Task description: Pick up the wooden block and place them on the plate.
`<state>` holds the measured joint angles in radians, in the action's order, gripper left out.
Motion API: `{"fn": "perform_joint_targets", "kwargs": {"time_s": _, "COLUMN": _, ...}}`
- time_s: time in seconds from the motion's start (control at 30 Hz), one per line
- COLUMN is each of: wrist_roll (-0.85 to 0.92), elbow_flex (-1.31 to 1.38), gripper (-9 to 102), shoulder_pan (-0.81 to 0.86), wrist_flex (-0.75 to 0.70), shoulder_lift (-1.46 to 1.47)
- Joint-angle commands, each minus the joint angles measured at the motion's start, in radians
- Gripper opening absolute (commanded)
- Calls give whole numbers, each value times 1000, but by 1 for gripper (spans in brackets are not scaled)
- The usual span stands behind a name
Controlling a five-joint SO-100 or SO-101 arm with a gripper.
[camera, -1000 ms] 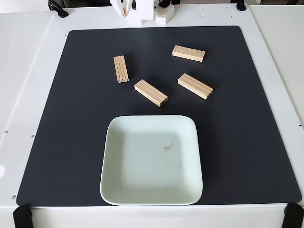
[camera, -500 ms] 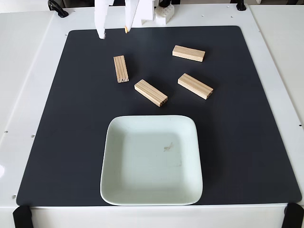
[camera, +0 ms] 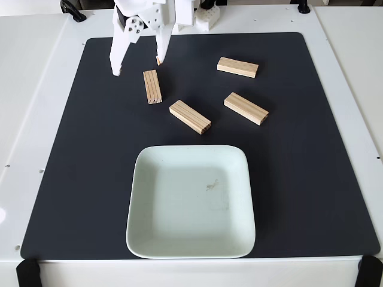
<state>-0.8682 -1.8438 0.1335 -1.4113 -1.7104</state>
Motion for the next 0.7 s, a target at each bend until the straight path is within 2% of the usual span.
{"fn": "perform_joint_targets", "kwargs": {"time_s": 0.0, "wrist_roll": -11, "elbow_flex": 20, "gripper": 38, "shoulder_pan": -9, "wrist_flex": 31, "shoulder_lift": 20}}
{"fn": "perform_joint_targets", "kwargs": {"time_s": 0.17, "wrist_roll": -80, "elbow_flex": 12, "gripper": 38, "shoulder_pan": -21, "wrist_flex": 52, "shoulder_lift": 63}}
{"fn": "perform_joint_targets", "kwargs": {"time_s": 0.67, "wrist_roll": -83, "elbow_flex": 12, "gripper": 38, "shoulder_pan": -57, "wrist_flex": 84, "shoulder_lift": 164}}
